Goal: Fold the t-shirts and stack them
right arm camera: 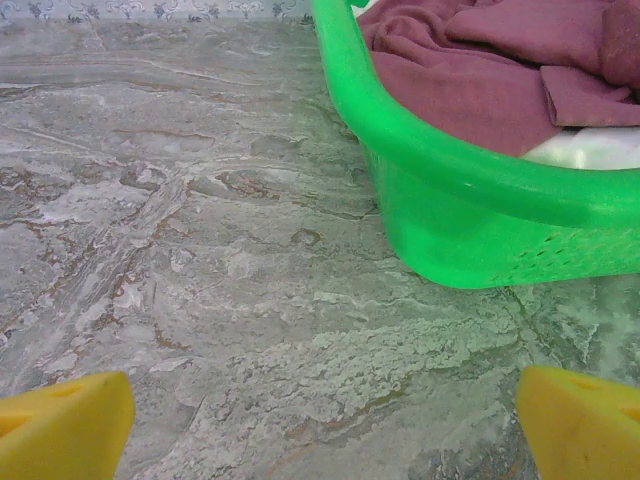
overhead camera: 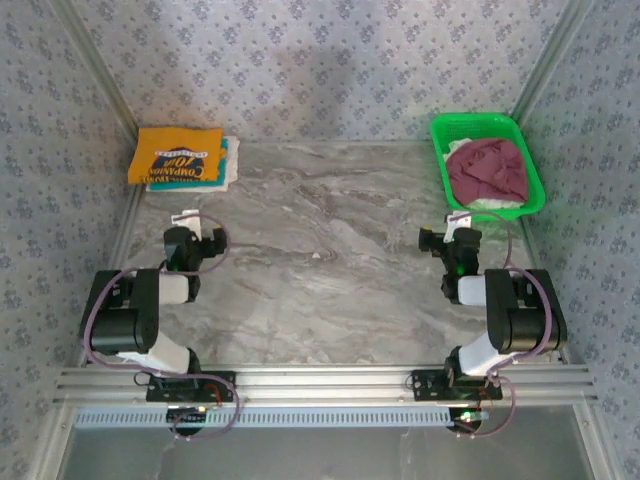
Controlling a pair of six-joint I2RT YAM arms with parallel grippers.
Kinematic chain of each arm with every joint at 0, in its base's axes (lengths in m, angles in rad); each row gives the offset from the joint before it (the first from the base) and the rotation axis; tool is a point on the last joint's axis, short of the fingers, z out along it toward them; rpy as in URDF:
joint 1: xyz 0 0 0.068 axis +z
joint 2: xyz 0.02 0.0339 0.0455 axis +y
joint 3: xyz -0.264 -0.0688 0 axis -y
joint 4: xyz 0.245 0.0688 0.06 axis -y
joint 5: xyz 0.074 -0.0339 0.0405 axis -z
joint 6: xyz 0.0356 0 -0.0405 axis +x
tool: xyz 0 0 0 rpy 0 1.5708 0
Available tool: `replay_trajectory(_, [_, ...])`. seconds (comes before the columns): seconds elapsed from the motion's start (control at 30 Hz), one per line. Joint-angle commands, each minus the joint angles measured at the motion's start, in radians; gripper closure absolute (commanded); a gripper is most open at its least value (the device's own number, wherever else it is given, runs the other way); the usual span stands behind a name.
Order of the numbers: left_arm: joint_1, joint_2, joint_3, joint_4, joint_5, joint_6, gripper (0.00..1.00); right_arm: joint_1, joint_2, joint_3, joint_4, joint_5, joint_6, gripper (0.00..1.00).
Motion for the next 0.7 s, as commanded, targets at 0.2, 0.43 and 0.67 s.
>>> replay_trajectory(0.2, [0.018, 0.002, 0.023, -0.004, 0.039, -0.004, 0.0, -0.004, 0.0, 0.021, -0.013, -0.009, 0.004, 0.0])
replay_trajectory(0.43, [0.021, 0.004, 0.024, -0.006, 0.044, -0.006, 0.0, -0.005, 0.0, 0.023, -0.016, -0.014, 0.004, 0.0])
replay_trajectory(0.67, [-0.019, -0.092, 0.028, -0.09, -0.048, 0.012, 0.0, 0.079, -0.158, 0.112, -0.291, 0.127, -0.038, 0.0])
